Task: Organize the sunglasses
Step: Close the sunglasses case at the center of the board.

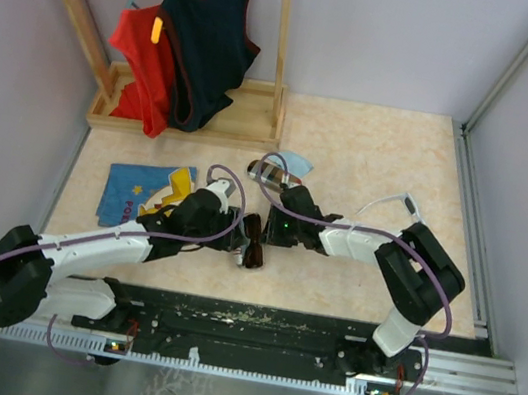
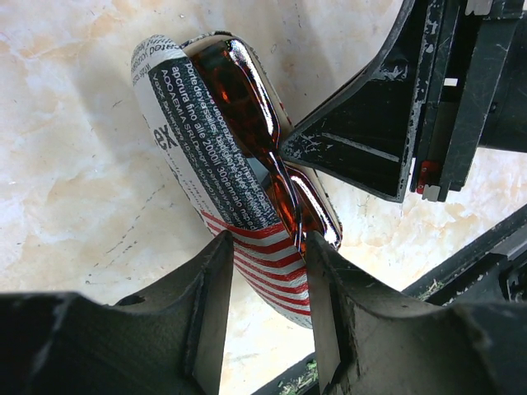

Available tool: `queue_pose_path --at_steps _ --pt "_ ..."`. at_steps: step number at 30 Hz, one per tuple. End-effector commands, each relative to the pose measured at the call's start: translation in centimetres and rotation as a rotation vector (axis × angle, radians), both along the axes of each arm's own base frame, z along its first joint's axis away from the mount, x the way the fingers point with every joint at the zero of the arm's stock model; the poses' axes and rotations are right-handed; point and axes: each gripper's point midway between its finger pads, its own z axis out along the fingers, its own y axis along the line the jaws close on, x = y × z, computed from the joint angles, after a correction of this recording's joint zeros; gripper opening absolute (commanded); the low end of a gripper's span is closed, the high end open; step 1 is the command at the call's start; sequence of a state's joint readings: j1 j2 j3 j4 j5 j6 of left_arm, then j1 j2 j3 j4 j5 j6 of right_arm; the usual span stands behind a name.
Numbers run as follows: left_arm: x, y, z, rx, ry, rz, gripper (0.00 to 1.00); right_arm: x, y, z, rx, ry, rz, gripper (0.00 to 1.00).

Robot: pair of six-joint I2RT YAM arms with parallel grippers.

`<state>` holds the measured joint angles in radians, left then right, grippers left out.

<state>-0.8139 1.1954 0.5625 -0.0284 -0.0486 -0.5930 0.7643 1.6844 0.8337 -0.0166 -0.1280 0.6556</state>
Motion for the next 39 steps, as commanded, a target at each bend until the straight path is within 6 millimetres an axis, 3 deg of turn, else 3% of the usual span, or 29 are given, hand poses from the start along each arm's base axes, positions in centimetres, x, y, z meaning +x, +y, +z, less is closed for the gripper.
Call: queue_pose_path --at_steps 1,13,18,25,31,39 --pt "0.8 -0.5 1.0 -0.007 -0.042 -0.002 0.46 0.5 0.3 1.0 -0.014 -0.044 0.018 0.26" --pt "1.4 -1.0 1.5 -0.001 -0.054 -0.014 0.45 0.4 0.2 1.1 -0.011 -0.054 0.019 0.18" --pt "1.6 -1.0 1.8 0.008 -0.061 -0.011 0.45 0.4 0.4 3.8 0.053 -0.113 0.025 0.23" --pt "1.6 -0.9 1.7 0.012 -0.059 -0.007 0.45 0.5 -0.9 5.3 0.053 -0.164 -0.022 0.27" --pt "1.6 -0.9 1.6 0.009 -0.056 -0.005 0.45 1.0 -2.9 3.6 -0.013 -0.146 -0.093 0.17" --pt "1.7 -1.3 1.9 0.016 -0.053 -0.020 0.45 1.0 -1.8 1.6 -0.016 -0.090 -0.057 0.11"
